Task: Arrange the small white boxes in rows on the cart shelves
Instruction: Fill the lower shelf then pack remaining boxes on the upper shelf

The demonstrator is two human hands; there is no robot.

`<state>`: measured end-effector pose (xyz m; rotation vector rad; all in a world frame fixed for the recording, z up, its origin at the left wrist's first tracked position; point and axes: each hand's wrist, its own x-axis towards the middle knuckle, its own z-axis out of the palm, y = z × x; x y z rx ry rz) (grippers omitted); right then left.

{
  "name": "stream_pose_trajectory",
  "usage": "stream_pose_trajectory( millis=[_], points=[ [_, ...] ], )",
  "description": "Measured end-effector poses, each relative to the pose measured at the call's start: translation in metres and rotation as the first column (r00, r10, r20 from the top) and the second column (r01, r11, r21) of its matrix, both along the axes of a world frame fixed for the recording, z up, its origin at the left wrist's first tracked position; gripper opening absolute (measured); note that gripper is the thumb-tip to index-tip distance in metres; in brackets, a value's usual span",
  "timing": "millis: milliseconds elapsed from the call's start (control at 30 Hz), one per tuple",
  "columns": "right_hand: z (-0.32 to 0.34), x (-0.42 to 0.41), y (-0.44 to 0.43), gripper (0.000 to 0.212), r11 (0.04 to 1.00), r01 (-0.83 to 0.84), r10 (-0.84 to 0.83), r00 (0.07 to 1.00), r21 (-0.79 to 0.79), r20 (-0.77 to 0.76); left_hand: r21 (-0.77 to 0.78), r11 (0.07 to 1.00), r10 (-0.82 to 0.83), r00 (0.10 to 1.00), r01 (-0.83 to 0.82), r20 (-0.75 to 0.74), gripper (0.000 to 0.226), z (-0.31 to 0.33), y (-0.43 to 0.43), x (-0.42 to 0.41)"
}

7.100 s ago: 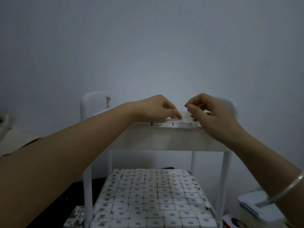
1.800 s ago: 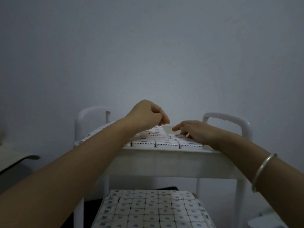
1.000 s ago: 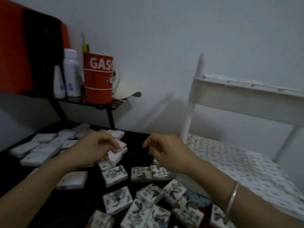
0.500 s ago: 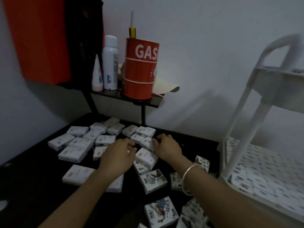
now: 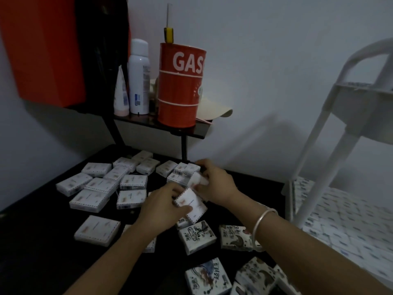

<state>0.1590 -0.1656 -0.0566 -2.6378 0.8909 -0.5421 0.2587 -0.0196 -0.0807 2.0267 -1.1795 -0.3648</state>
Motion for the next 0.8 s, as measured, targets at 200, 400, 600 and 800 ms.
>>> stream_pose_trajectory(
  millis=[200,400,600,800],
  points=[
    [0.052,-0.061,0.029,0.032,0.964,-0.022,0.033,0.999,-0.263,0.035,-0.170,0.974,-0.206,0.896,0.149,-0.393,0.029,0.026,0.008,-0.016],
    [0.125,-0.147,0.060,0.017,0.981,0.029,0.006,0.983,-0.191,0.181,-0.279,0.913,-0.379,0.874,0.300,-0.303,0.023,0.081,0.015,-0.057],
    [0.199,-0.243,0.080,0.020,0.993,0.045,-0.004,0.940,-0.111,0.340,-0.424,0.785,-0.546,0.828,0.451,-0.130,0.019,0.159,0.005,-0.132],
    [0.267,-0.344,0.077,0.030,0.974,0.179,-0.074,0.829,-0.137,0.554,-0.497,0.587,-0.654,0.736,0.639,0.174,0.028,0.234,-0.012,-0.203]
  ],
)
